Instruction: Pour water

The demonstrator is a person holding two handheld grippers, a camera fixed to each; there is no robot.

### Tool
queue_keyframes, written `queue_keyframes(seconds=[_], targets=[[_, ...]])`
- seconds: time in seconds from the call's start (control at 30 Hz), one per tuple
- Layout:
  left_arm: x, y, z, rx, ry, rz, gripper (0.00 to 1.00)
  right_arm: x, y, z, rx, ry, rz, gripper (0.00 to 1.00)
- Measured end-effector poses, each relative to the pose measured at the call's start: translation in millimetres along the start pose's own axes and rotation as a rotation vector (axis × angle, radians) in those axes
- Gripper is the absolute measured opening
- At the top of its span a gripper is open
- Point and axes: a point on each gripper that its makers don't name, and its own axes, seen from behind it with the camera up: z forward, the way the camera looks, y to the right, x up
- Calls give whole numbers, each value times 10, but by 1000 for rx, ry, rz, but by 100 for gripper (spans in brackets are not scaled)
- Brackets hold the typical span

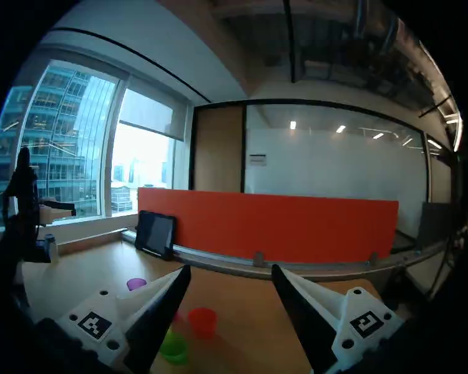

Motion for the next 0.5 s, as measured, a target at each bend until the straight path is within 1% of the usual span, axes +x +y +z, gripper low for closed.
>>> queue_keyframes(seconds=[0.17,0.23,0.5], targets=[[-9,84,3,-41,-6,17,96,34,-201,-13,86,-3,-10,100],[-22,112,5,-55,-8,18,96,43,-259,-12,110,-3,-14,100],[-119,233,34,-112,-26,7,96,22,-381,29,170,-25,-24,100]])
